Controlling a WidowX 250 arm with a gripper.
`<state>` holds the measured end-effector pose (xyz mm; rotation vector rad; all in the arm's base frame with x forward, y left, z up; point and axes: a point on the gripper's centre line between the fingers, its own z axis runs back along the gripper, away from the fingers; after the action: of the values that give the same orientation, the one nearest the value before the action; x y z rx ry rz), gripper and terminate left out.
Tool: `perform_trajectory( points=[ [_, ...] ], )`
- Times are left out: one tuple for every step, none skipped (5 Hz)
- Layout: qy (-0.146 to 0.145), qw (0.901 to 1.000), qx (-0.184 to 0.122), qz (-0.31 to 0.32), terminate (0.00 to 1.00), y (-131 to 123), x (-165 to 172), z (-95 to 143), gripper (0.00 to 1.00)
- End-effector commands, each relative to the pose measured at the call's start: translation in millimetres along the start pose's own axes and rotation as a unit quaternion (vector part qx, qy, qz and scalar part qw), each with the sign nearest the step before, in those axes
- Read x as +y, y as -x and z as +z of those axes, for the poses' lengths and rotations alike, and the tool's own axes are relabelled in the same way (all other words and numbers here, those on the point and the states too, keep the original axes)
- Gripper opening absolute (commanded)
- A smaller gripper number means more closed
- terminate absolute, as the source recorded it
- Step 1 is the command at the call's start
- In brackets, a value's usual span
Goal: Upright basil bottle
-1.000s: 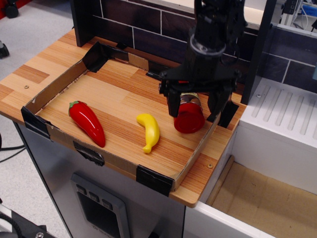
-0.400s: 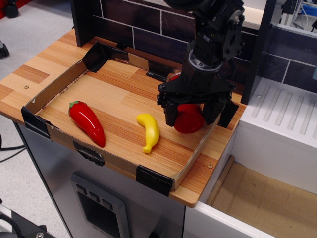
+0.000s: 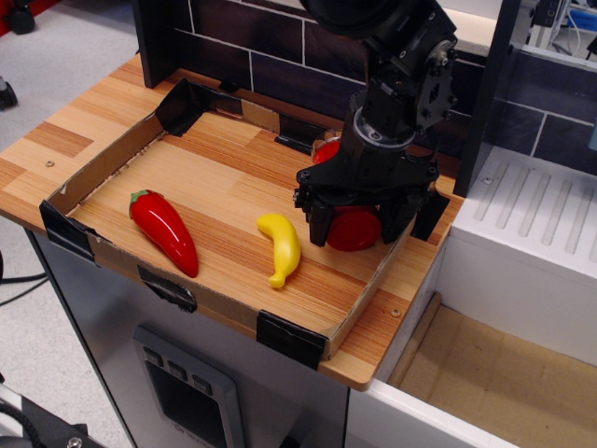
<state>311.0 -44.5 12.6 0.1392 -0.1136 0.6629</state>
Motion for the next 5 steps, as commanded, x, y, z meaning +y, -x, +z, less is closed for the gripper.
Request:
perform_trajectory(
  points=[
    [0.028, 0.9995, -0.009, 0.011, 0.0, -4.8, -6.2, 15.3, 0.0],
    [0.043, 0.9987, -0.008, 0.025, 0.0, -10.5, -6.0, 38.8, 0.0],
    [0.059, 0.9972, 0.006, 0.045, 0.0, -20.1, -5.5, 60.8, 0.0],
    [0.078, 0.9955, 0.006, 0.054, 0.0, -26.6, -3.0, 78.1, 0.0],
    [0.084, 0.9939, 0.021, 0.068, 0.0, -33.2, -3.9, 87.6, 0.0]
  ],
)
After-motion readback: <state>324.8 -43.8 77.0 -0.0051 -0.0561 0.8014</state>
